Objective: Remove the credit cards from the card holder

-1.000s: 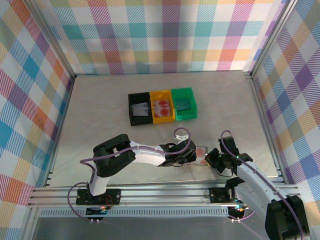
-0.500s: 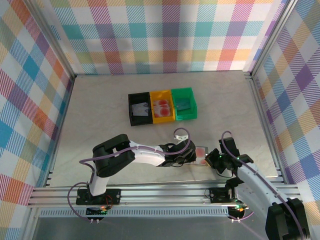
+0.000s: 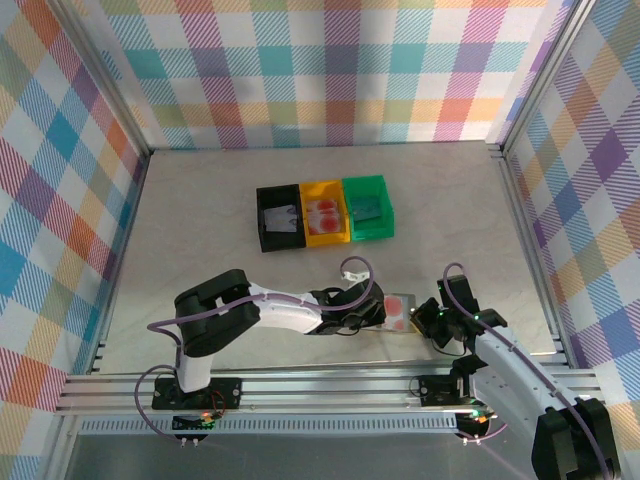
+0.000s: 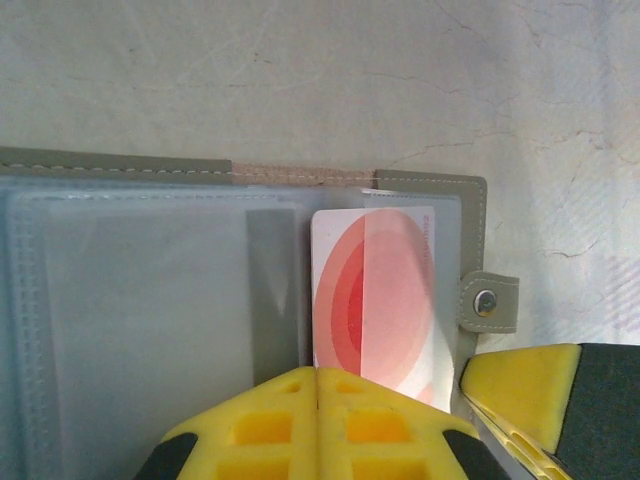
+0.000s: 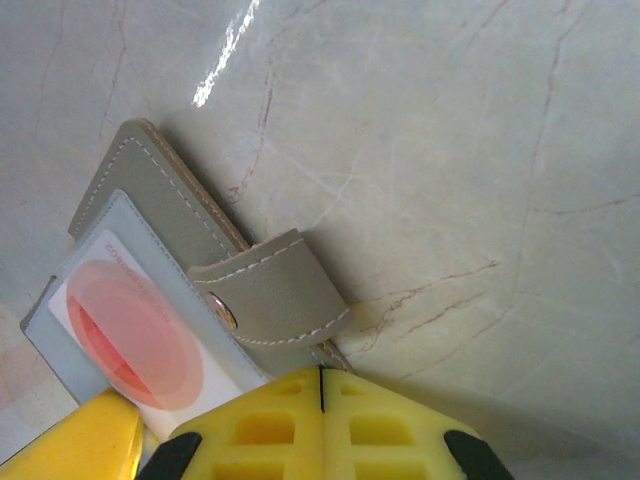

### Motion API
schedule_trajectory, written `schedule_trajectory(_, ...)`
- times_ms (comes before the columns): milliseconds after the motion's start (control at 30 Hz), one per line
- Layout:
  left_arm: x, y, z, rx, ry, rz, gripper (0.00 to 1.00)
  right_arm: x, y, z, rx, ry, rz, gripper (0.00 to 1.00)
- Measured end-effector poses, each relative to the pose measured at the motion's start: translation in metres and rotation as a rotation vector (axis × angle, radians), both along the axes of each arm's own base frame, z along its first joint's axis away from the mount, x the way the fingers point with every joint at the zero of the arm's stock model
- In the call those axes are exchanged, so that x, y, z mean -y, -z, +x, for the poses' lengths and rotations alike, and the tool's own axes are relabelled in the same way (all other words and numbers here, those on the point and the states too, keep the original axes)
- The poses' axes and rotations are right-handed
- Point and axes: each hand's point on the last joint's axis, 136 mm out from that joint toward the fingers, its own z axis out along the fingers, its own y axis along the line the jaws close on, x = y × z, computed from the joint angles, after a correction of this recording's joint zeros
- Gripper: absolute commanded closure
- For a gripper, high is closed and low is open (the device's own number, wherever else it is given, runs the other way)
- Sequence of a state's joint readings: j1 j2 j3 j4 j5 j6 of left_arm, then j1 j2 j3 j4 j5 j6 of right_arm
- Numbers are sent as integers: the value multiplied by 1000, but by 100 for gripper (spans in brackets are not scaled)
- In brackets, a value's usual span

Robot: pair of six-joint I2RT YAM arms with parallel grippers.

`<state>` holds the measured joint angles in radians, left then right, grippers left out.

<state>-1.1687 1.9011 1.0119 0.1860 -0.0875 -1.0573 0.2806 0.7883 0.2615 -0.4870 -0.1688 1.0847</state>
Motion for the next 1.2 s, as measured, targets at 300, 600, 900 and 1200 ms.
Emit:
schedule_trajectory(300, -16, -9, 2, 7, -11, -3, 100, 0, 0, 0, -4, 0, -2, 100)
schedule_trajectory(600, -26, -14, 0, 9, -18, -6, 100, 4, -1, -2, -21, -16, -30, 100)
schedule_trajectory(900, -31, -30, 0, 26, -15, -25, 100, 3, -11, 2, 2, -60, -50, 100)
schedule_trajectory(1200, -36, -40, 2, 46, -10, -38, 100, -6, -25, 8, 58, -143, -25, 100)
